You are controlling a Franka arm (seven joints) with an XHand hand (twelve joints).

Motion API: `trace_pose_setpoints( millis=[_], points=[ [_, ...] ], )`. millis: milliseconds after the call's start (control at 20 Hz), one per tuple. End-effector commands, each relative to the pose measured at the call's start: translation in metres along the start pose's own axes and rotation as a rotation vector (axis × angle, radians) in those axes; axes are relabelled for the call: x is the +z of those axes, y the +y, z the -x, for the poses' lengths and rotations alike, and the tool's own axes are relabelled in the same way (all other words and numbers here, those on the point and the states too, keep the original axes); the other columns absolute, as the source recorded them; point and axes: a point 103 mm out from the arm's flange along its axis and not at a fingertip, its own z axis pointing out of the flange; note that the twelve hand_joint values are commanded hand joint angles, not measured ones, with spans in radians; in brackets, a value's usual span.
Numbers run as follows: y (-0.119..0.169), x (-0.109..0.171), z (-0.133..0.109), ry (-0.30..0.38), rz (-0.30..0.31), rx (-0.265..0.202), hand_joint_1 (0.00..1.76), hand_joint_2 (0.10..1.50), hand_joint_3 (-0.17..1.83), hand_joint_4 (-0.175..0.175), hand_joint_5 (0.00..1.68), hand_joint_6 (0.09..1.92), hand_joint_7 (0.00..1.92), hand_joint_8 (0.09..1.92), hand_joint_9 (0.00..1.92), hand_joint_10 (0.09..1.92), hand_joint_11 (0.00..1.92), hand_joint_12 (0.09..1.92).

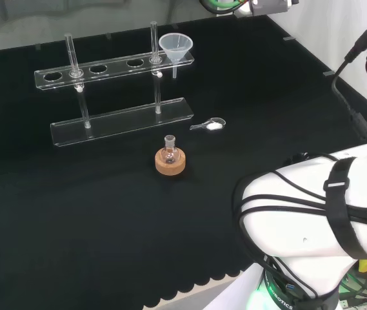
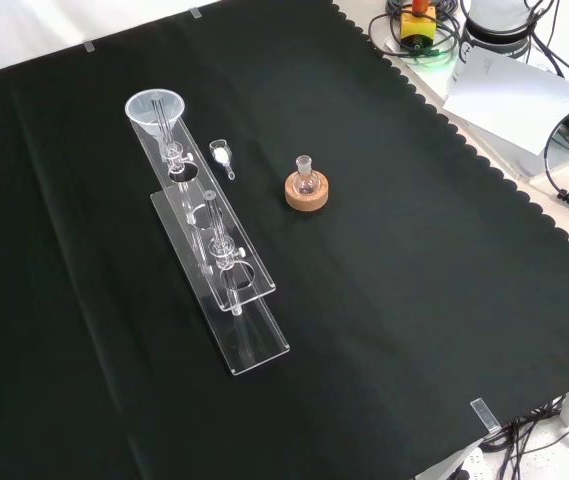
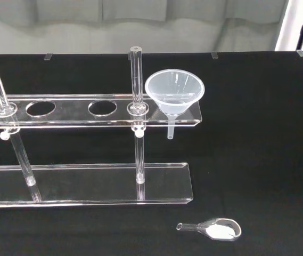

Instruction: Pick up the funnel from the transparent funnel stand.

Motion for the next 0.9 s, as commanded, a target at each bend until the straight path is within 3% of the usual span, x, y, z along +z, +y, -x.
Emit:
trace_pose_setpoints(
  millis=[50,300,900],
  points=[
    [0.0,0.0,0.0,-0.007,0.006,0.0,0.09,1.2,0.39,-0.019,0.26,0.09,0.17,0.14,0.16,0.66,0.01,1.4],
    [0.003,0.002,0.004,-0.007,0.002,0.008,0.0,1.29,0.35,-0.015,0.29,0.09,0.17,0.21,0.18,0.62,0.01,1.36],
    [0.032,0.023,0.026,0.005,-0.029,0.049,0.0,1.32,0.3,-0.014,0.3,0.09,0.11,0.32,0.19,0.61,0.0,1.36]
  ],
)
